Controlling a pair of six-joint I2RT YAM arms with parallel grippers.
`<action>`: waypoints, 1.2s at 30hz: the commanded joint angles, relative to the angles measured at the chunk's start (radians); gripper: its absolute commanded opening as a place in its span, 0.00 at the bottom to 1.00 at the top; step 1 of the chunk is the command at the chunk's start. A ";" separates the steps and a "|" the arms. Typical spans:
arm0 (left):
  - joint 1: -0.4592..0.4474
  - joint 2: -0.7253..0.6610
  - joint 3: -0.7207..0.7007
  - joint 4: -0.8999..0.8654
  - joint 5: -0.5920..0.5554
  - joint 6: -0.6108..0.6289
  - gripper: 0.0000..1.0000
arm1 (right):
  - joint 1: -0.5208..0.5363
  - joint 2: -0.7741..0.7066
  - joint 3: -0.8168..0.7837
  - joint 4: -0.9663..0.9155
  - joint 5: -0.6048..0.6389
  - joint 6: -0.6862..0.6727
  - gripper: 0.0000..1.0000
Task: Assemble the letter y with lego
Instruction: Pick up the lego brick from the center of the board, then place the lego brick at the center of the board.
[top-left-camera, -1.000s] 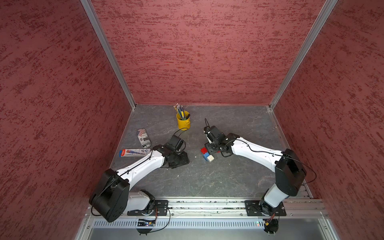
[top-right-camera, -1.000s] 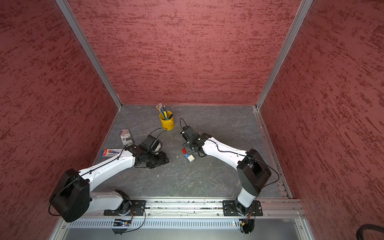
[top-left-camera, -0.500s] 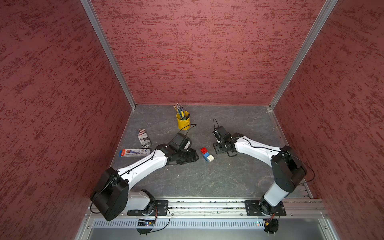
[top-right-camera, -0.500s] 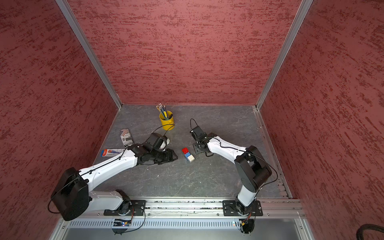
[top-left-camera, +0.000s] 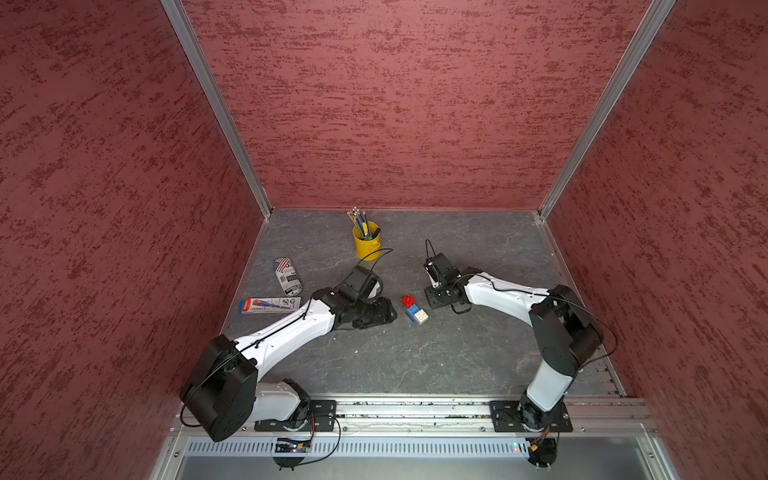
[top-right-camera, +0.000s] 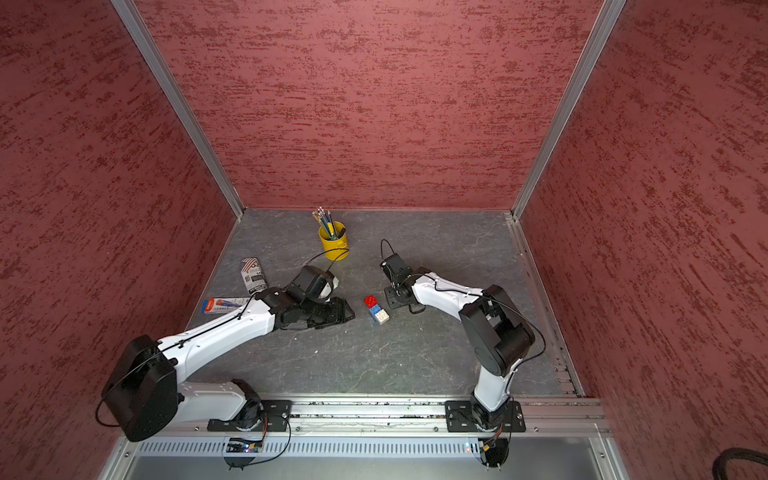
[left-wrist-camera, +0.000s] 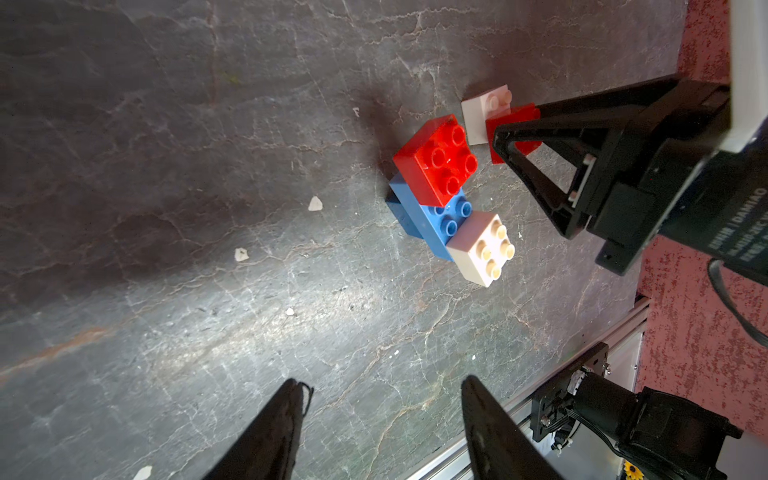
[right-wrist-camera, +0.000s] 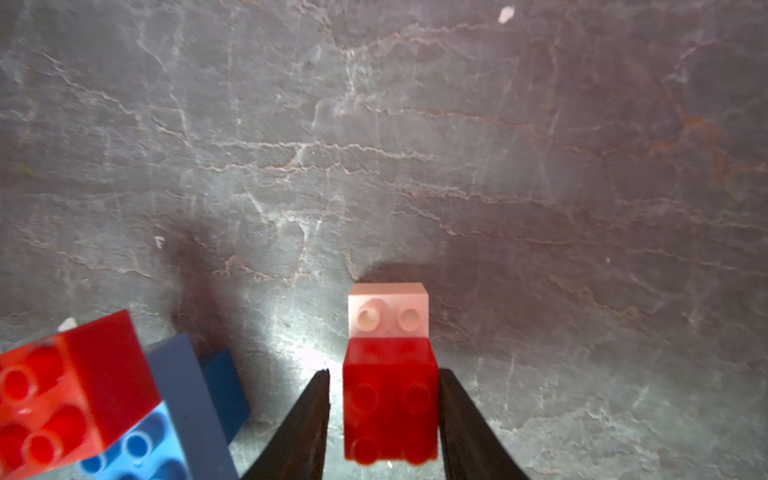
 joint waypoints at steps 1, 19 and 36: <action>0.001 0.009 0.009 -0.014 -0.017 0.010 0.63 | -0.008 0.010 -0.008 0.024 -0.014 -0.013 0.41; 0.131 -0.094 -0.063 -0.080 -0.047 0.012 0.63 | 0.100 -0.132 0.152 -0.115 -0.071 -0.095 0.29; 0.213 -0.151 -0.145 -0.082 -0.041 -0.023 0.63 | 0.313 0.094 0.229 -0.050 -0.143 -0.257 0.30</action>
